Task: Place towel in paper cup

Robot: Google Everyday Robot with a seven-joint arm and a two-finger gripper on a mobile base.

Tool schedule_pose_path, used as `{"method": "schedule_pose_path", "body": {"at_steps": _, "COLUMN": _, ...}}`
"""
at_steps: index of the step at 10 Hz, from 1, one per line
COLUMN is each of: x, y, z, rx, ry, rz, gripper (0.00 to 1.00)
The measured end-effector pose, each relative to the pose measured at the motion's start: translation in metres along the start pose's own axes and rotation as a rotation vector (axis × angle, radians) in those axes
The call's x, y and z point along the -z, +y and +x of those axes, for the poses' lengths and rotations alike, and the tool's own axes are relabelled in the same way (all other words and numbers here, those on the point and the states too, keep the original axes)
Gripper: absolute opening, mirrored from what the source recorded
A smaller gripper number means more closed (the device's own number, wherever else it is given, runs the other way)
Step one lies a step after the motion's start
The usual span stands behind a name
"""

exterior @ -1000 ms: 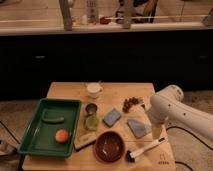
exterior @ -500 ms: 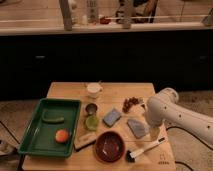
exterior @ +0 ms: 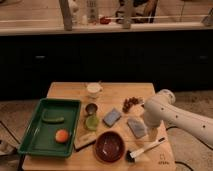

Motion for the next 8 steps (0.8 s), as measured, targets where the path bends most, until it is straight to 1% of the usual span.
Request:
{"method": "schedule_pose_path", "body": {"at_steps": 6, "x": -0.012, "y": -0.002, "z": -0.005, "rx": 0.038, "ry": -0.006, "rz": -0.011, "gripper": 0.8}}
{"method": "schedule_pose_path", "body": {"at_steps": 8, "x": -0.016, "y": -0.003, "z": -0.005, "rx": 0.041, "ry": -0.009, "rz": -0.012, "gripper": 0.8}}
